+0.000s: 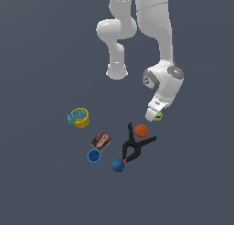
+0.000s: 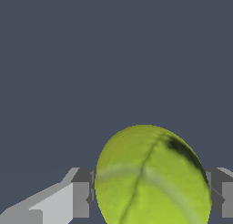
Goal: Pick up a designated object from a clutter of objects.
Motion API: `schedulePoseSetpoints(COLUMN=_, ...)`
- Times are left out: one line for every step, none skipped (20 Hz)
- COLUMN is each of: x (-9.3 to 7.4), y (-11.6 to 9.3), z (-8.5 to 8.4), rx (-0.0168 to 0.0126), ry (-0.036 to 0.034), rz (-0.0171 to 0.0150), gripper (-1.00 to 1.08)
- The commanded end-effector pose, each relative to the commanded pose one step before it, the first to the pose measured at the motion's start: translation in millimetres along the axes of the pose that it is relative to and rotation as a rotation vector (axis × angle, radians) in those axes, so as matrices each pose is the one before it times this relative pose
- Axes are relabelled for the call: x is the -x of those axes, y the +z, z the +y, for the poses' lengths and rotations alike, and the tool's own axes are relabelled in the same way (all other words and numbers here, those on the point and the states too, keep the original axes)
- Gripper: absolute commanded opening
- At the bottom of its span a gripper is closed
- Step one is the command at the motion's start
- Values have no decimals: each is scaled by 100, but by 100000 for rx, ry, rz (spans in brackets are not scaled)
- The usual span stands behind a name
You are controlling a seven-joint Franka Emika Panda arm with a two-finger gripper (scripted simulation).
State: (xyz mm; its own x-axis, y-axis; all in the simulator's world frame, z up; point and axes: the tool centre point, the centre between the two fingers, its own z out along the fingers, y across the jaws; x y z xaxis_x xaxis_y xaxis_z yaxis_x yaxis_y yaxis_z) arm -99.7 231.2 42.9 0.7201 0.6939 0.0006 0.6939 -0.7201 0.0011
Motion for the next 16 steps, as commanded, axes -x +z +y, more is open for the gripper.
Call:
schedulePoseSetpoints(x=-5, y=112, z=-78, rx=-117, ry=-104, rz=-86, gripper=-100)
schedulePoseSetpoints(x=0, y=0, z=0, rx=0, ry=0, rz=0, gripper=-100)
schedulePoseSetpoints(x=3, y=-102, z=75, rx=109, ry=99, rz=83, gripper=-100)
schedulePoseSetpoints(x=5, y=-23, z=12, rx=0, ry=0, rz=0, gripper=-100)
schedulePoseSetpoints(x=16, y=-70, z=37, rx=0, ry=0, rz=0, gripper=-100)
schedulePoseSetpoints(x=26, y=-116, z=61, rx=0, ry=0, rz=0, gripper=-100)
schedulePoseSetpoints(x=37, y=-162, z=85, rx=0, ry=0, rz=0, gripper=-100)
schedulePoseSetpoints(x=47, y=-209, z=110, rx=0, ry=0, rz=0, gripper=-100)
schedulePoseSetpoints(x=57, y=-255, z=134, rx=0, ry=0, rz=0, gripper=-100)
schedulePoseSetpoints(x=68, y=-303, z=159, rx=0, ry=0, rz=0, gripper=-100)
schedulePoseSetpoints(x=78, y=-350, z=183, rx=0, ry=0, rz=0, gripper=-100)
schedulePoseSetpoints(x=89, y=-398, z=208, rx=0, ry=0, rz=0, gripper=-100)
schedulePoseSetpoints(x=99, y=-447, z=233, rx=0, ry=0, rz=0, gripper=-100)
schedulePoseSetpoints(x=102, y=-487, z=238, rx=9, ry=-41, rz=-25, gripper=-100)
schedulePoseSetpoints(x=120, y=-548, z=283, rx=0, ry=0, rz=0, gripper=-100)
schedulePoseSetpoints(x=130, y=-600, z=309, rx=0, ry=0, rz=0, gripper=-100)
